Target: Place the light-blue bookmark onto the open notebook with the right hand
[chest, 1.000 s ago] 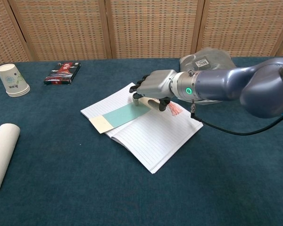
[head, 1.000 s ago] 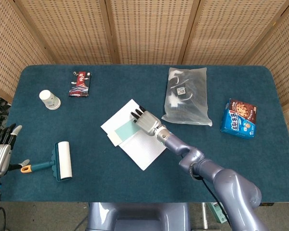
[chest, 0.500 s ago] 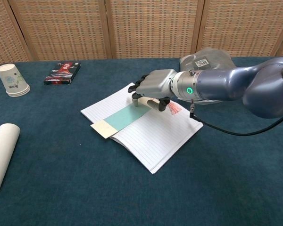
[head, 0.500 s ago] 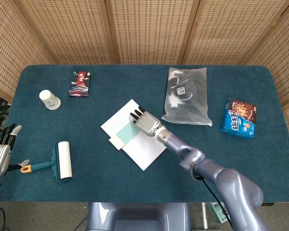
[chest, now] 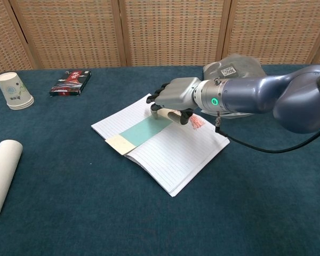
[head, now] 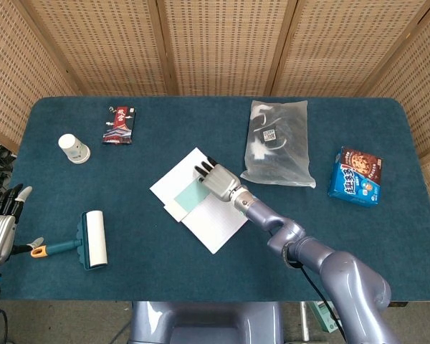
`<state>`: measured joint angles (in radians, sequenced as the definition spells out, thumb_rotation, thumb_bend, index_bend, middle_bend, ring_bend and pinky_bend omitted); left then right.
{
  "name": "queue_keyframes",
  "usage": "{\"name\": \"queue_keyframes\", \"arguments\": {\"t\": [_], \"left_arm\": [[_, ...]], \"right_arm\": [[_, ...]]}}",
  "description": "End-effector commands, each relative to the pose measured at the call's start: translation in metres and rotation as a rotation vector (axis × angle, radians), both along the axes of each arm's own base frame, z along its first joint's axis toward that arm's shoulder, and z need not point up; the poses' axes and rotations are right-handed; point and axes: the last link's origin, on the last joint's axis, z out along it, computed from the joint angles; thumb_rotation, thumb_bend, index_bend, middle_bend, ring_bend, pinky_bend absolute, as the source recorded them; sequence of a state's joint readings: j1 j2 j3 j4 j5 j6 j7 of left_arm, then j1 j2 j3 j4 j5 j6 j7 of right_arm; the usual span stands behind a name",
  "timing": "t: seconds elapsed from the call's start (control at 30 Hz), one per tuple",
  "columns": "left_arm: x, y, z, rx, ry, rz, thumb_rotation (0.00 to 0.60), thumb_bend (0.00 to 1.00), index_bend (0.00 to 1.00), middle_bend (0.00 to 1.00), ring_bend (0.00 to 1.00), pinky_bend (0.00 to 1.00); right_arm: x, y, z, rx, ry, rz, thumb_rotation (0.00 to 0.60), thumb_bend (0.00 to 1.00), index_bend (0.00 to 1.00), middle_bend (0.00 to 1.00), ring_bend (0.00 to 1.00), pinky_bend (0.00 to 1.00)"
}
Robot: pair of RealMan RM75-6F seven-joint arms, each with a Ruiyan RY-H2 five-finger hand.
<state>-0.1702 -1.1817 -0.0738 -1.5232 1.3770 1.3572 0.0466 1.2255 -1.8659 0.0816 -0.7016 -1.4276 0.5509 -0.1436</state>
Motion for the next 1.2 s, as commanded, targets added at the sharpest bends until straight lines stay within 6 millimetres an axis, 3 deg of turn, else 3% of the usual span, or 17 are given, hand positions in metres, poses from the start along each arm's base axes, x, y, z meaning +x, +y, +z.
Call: {"name": "queue_keyframes", "arguments": {"t": [0.03,0.4,0.83,0.97,1.2], "left_arm": [[0.0,0.0,0.0,-0.002,0.0,0.0,0.6,0.12,0.0,0.0,0.0,0.0],[-0.001,0.001,-0.001,-0.005,0.001,0.004,0.6,0.12,0.0,0.0,0.0,0.0],[-0.001,0.0,0.002,0.009,-0.004,0.001,0.6,0.12,0.0,0.0,0.0,0.0],[-0.001,0.0,0.003,0.013,-0.01,0.0,0.6,0.12,0.0,0.0,0.0,0.0],[-0.002,0.0,0.006,0.028,-0.016,0.007,0.6,0.12,0.0,0.0,0.0,0.0]], "right_arm": [[-0.001,-0.001,0.0,-0.002,-0.001,-0.006,0.6,0.91,0.27,0.0,0.0,0.0],[-0.005,-0.003,-0.001,-0.011,0.005,-0.016,0.6,0.91,0.25,0.0,0.0,0.0],[0.014,-0.008,0.017,-0.057,-0.022,0.054,0.6,0.89,0.17,0.0,0.0,0.0],[0.013,-0.008,0.028,-0.077,-0.039,0.052,0.6,0.8,0.1,0.0,0.0,0.0],[-0.003,-0.002,0.064,-0.131,-0.119,0.0,0.6,0.48,0.04,0.0,0.0,0.0]]}}
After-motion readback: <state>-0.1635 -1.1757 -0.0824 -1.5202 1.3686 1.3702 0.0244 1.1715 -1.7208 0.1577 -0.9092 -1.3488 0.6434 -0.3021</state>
